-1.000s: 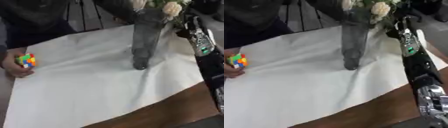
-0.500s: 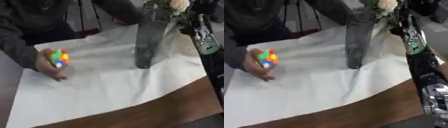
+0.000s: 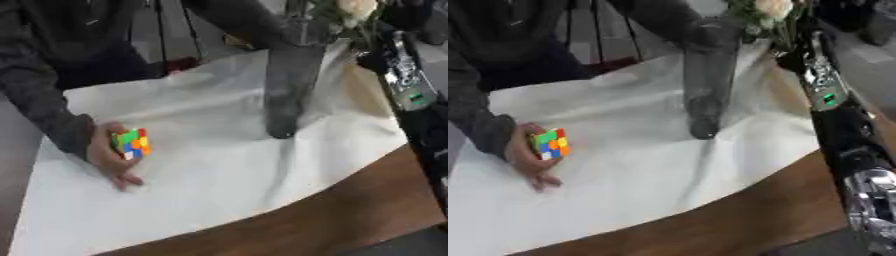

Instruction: Arrange flowers into the vase.

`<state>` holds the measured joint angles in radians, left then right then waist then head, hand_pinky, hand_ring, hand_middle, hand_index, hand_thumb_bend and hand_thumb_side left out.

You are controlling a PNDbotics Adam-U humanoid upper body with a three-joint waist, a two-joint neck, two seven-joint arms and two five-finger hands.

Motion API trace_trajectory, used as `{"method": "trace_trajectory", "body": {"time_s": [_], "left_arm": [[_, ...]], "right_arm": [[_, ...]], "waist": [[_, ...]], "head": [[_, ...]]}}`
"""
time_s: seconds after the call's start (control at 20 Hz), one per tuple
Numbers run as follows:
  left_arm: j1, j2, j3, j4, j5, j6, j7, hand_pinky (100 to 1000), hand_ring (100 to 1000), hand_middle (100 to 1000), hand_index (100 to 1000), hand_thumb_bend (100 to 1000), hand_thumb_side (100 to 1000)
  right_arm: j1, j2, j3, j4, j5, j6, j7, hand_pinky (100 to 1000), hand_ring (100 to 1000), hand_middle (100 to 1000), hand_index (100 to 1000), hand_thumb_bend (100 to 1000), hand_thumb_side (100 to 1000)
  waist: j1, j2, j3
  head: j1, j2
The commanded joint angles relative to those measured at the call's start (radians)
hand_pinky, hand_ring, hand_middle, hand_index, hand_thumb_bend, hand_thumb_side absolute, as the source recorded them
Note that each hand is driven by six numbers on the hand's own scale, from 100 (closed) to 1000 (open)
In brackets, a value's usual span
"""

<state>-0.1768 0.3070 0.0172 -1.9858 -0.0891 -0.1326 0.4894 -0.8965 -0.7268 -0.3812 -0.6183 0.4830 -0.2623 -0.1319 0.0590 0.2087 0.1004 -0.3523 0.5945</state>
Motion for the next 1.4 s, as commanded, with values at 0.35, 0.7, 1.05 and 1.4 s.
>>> {"method": "trace_trajectory", "body": {"time_s": [0.35,0.7,1.05,1.4], "left_arm": [[-0.004,0.025,0.012,-0.014,-0.006,0.001,0.002,722,667,641,832,524,967],[-0.004,0.025,0.012,-0.014,-0.006,0.001,0.002,723,667,640,832,524,967],[-0.001,0.026,0.012,-0.014,-0.007,0.002,0.001,724,667,639,832,524,968],[-0.001,0.025,0.012,-0.014,-0.008,0.001,0.0,726,667,639,832,524,968]], "right_arm": [[-0.024,-0.057,-0.011,-0.041,-0.056,-0.024,0.007,354,450,412,290,202,293],[-0.023,-0.056,-0.01,-0.048,-0.064,-0.036,0.022,379,472,446,410,293,448],[-0.023,-0.054,-0.011,-0.058,-0.079,-0.065,0.065,578,594,591,482,341,553],[-0.029,-0.049,-0.013,-0.081,-0.099,-0.076,0.085,629,616,613,496,356,582]], "waist": [[-0.024,-0.037,-0.003],[-0.024,-0.038,-0.003],[-0.026,-0.041,-0.005],[-0.029,-0.043,-0.011]], "head": [[-0.005,0.004],[-0.007,0.002],[-0.008,0.003],[-0.01,0.004]]}}
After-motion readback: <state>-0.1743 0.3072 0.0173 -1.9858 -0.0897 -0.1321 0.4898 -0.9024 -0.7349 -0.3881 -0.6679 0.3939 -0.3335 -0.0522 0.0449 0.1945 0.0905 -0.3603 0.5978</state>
